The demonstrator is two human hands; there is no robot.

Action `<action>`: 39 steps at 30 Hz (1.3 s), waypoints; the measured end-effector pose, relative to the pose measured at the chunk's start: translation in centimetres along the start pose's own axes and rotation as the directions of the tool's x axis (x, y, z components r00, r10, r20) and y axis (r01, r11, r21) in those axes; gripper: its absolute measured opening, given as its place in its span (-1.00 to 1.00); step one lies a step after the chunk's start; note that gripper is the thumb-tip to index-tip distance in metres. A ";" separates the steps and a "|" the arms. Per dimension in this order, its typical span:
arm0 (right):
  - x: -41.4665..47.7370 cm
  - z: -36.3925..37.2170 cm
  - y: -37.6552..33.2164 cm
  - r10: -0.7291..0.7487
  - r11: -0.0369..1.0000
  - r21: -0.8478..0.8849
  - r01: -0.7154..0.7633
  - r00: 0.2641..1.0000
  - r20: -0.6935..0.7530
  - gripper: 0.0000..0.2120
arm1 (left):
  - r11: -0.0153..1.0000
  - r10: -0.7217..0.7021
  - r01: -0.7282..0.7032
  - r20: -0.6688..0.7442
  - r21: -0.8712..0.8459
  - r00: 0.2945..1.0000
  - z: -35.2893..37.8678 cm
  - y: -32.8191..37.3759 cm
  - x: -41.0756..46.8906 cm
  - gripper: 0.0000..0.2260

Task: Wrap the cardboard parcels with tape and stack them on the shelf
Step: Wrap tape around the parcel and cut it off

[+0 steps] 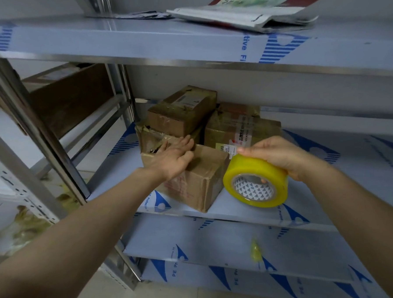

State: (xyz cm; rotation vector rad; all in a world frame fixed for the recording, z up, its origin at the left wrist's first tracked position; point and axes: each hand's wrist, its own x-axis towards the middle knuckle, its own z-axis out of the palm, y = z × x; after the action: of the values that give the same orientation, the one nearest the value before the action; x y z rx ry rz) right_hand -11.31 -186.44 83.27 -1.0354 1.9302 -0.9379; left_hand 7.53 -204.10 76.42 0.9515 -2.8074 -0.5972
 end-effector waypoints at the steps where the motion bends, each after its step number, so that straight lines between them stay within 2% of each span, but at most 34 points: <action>1: 0.1 0.2 0.3 -0.005 1.000 -0.010 0.005 1.000 -0.010 -0.49 | 1.000 -0.025 0.025 0.001 0.003 1.000 0.1 0.4 0.1 -0.38; 4: 0.6 0.9 1.1 -0.015 0.999 -0.035 0.014 0.999 -0.030 -0.59 | 0.995 -0.055 0.061 -0.075 0.082 0.996 0.6 2.9 1.3 -0.48; 6: 1.1 1.3 1.5 -0.015 0.999 -0.049 0.013 0.998 -0.054 -0.69 | 0.986 -0.045 0.060 -0.096 0.156 0.994 1.2 5.1 2.6 -0.48; 11: 2.1 2.7 3.2 0.045 0.999 -0.001 -0.045 0.990 -0.135 -0.81 | 0.977 -0.067 0.038 0.129 0.210 0.989 3.2 6.6 4.5 -0.45; 16: 2.4 3.5 4.3 0.040 0.998 0.055 -0.029 0.978 -0.207 -0.55 | 0.933 0.147 -0.156 0.053 0.323 0.988 1.9 5.2 5.4 -0.48; 20: 2.2 3.2 4.6 0.034 0.999 -0.020 -0.040 0.973 -0.230 -0.57 | 0.865 0.303 -0.283 0.017 0.415 0.953 1.0 4.3 6.3 -0.51; 23: 2.3 2.7 4.6 0.046 0.998 -0.031 -0.056 0.965 -0.257 -0.53 | 0.788 0.416 -0.386 0.046 0.480 0.908 -0.1 2.3 6.7 -0.50; 25: 2.2 2.6 4.7 0.054 0.997 -0.033 -0.065 0.964 -0.260 -0.57 | 0.740 0.459 -0.388 0.010 0.550 0.888 -0.7 0.5 6.9 -0.48; 29: 2.2 3.1 4.4 0.052 0.995 -0.068 -0.072 0.964 -0.263 -0.51 | 0.771 0.428 -0.352 -0.021 0.530 0.904 -0.5 -0.3 7.2 -0.38; 32: 2.2 3.1 4.3 0.059 0.994 -0.075 -0.081 0.963 -0.263 -0.54 | 0.882 0.332 -0.303 -0.021 0.360 0.943 -1.5 -1.1 7.0 -0.28; 35: 2.1 2.9 4.3 0.058 0.995 -0.058 -0.077 0.960 -0.275 -0.51 | 0.926 0.241 -0.228 -0.005 0.302 0.971 -3.0 -4.6 5.8 -0.36; 39: 2.3 3.2 4.0 0.036 0.996 -0.072 -0.059 0.958 -0.286 -0.50 | 0.941 0.182 -0.153 -0.070 0.302 0.981 -2.6 -6.4 4.4 -0.33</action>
State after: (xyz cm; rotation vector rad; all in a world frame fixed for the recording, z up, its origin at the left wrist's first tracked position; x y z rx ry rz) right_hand -10.87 -187.67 77.82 -0.9336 2.2354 -1.0357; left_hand 8.18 -212.27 76.17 0.7472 -2.8991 -0.1065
